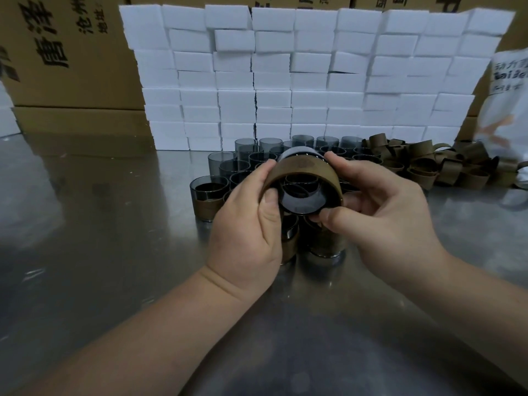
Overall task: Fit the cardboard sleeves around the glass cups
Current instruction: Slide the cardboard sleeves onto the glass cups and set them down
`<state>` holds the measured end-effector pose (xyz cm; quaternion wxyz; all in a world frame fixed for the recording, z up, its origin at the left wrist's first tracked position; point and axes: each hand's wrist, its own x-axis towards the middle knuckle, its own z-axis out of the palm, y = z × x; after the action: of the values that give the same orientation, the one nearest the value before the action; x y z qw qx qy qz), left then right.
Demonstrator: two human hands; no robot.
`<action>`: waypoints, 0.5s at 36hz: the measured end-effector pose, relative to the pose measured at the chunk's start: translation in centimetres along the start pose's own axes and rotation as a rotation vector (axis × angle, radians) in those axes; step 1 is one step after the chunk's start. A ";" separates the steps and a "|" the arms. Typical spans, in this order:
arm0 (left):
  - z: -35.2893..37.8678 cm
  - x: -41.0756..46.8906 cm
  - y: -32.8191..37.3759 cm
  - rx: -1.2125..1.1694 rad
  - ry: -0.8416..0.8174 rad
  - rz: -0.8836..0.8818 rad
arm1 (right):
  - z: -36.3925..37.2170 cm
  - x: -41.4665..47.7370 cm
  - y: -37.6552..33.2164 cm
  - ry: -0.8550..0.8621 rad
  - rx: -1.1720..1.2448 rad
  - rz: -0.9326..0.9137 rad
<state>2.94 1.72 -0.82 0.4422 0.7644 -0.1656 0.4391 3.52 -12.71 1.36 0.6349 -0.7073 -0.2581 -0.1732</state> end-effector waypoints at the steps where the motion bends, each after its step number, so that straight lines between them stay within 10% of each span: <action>1: 0.0 0.0 0.0 0.005 0.006 0.003 | 0.0 0.0 0.0 0.004 0.003 0.004; 18: -0.1 0.2 0.0 0.002 0.038 -0.005 | -0.2 0.1 -0.2 0.018 0.051 -0.014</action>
<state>2.96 1.79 -0.66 0.4454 0.7568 -0.1549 0.4526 3.54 -12.88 1.62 0.6540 -0.6873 -0.2616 -0.1773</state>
